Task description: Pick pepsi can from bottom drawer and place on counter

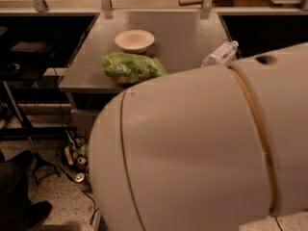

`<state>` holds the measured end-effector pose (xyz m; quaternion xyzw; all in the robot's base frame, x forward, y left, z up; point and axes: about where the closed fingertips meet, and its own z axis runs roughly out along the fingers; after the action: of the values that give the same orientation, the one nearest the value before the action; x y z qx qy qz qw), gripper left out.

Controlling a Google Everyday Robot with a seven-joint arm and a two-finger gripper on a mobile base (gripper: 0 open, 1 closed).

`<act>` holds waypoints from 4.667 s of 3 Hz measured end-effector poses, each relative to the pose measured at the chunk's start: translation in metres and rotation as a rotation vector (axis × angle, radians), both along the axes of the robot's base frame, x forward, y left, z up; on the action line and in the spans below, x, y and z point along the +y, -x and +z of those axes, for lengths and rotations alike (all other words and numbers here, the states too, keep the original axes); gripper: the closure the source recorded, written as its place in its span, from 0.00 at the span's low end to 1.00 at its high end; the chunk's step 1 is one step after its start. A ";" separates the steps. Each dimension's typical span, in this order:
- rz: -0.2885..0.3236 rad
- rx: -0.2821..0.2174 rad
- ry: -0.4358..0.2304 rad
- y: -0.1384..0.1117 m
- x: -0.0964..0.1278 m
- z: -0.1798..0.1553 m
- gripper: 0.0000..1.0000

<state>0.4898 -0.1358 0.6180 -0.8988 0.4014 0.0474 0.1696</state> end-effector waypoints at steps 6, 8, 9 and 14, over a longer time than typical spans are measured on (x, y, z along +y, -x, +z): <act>0.104 -0.247 0.103 -0.027 -0.059 0.128 1.00; 0.105 -0.248 0.101 -0.027 -0.060 0.130 1.00; 0.123 -0.293 0.045 -0.027 -0.084 0.174 1.00; 0.643 -0.573 -0.149 -0.033 -0.059 0.238 1.00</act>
Offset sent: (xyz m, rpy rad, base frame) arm -0.0434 -0.0429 0.1529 -0.1196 -0.2703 0.0432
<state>0.5225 -0.1947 0.8561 -0.9402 0.0333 -0.1246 0.3154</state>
